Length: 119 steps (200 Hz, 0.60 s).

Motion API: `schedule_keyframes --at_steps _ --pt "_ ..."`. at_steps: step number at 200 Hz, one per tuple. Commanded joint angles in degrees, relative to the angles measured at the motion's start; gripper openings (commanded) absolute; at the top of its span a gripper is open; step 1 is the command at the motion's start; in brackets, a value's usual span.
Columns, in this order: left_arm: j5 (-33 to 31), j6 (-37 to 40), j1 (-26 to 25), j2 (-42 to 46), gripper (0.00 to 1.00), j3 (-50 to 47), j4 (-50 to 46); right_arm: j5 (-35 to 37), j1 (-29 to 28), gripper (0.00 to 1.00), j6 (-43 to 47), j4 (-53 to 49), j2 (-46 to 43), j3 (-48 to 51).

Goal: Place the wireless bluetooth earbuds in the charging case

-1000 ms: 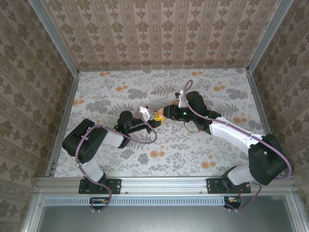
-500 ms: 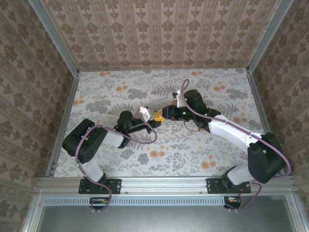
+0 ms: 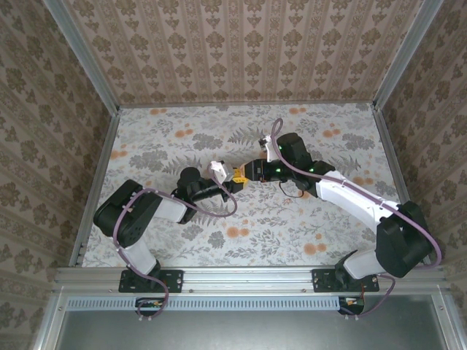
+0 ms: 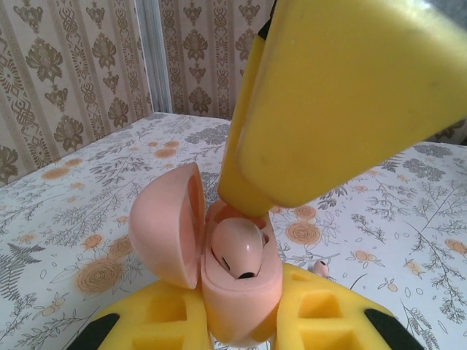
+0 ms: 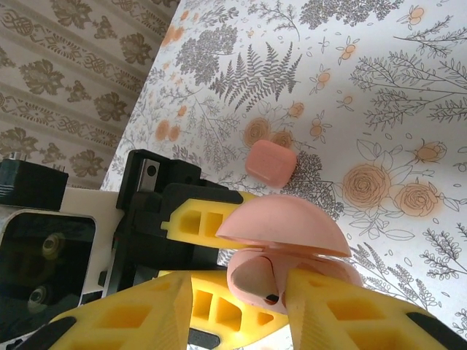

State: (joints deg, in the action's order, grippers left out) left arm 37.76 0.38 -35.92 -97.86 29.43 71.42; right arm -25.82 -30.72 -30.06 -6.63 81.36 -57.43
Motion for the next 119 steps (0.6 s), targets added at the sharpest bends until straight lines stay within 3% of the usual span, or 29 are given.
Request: schedule_keyframes --at_steps 1,60,119 --pt "0.9 -0.4 0.0 1.6 0.11 0.0 2.4 1.0 0.7 0.39 1.5 -3.3 -3.7 -1.3" --pt "-0.6 0.1 0.1 3.2 0.11 -4.4 2.3 5.0 4.4 0.41 2.0 -21.1 -11.6 -2.3" --pt "-5.7 1.0 -1.0 6.2 0.11 -9.8 2.0 8.1 8.7 0.41 -0.3 -41.5 -8.4 -0.9"
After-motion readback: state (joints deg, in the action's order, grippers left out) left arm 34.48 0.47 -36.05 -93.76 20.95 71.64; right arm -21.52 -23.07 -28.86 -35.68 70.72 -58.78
